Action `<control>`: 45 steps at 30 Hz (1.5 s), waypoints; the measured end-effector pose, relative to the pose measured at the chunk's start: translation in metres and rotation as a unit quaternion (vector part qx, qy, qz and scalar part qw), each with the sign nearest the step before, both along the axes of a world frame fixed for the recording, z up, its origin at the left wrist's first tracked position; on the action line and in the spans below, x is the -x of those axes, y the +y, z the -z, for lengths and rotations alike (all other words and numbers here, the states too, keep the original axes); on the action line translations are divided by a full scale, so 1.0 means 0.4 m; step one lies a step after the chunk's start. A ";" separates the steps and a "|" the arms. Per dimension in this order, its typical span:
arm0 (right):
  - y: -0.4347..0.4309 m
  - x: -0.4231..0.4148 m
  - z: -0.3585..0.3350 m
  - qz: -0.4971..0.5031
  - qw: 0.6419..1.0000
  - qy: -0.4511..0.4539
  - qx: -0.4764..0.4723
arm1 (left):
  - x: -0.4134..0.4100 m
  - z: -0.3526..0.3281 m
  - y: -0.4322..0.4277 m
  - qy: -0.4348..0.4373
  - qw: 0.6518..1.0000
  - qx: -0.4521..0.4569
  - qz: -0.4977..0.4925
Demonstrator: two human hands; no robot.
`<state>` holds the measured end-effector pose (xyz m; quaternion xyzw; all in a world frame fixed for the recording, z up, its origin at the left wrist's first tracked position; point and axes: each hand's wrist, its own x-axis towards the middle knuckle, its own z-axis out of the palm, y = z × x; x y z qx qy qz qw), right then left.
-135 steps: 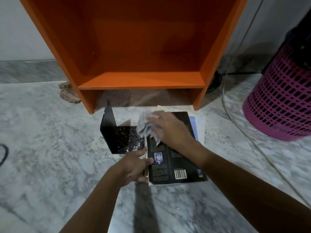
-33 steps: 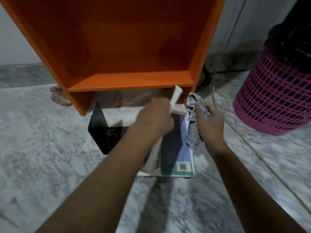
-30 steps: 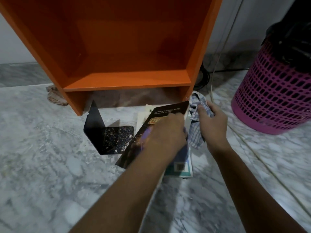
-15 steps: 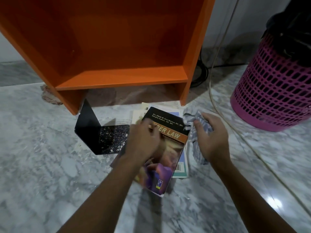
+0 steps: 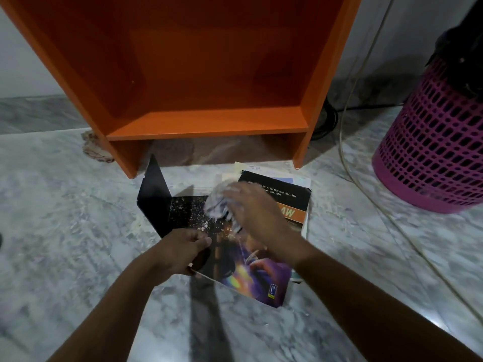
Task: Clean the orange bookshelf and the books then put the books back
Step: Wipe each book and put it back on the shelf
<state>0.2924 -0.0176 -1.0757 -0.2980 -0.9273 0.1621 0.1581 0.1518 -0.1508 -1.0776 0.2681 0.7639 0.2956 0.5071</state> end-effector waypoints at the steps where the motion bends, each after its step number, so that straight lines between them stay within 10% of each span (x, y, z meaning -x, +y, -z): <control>1: 0.042 0.005 0.001 0.033 0.999 -0.018 -0.008 | -0.006 -0.002 -0.001 -0.021 1.000 -0.002 -0.010; 8: 0.250 -0.051 -0.006 0.271 0.958 0.075 0.057 | -0.011 -0.015 -0.004 -0.046 0.999 -0.003 -0.016; 15: -0.016 -0.006 -0.017 0.034 0.999 -0.004 -0.035 | -0.014 -0.032 -0.007 -0.043 0.999 -0.005 -0.008; 23: 0.193 -0.182 0.026 0.402 0.906 0.121 0.058 | -0.022 -0.059 -0.008 -0.049 0.999 -0.005 -0.005; 37: -0.275 -0.107 0.024 0.055 0.996 0.070 0.029 | -0.041 -0.068 0.012 -0.148 0.988 0.014 -0.039; 45: -0.102 -0.244 0.033 0.302 0.950 0.051 0.057 | -0.049 -0.057 0.012 -0.131 0.989 0.015 -0.059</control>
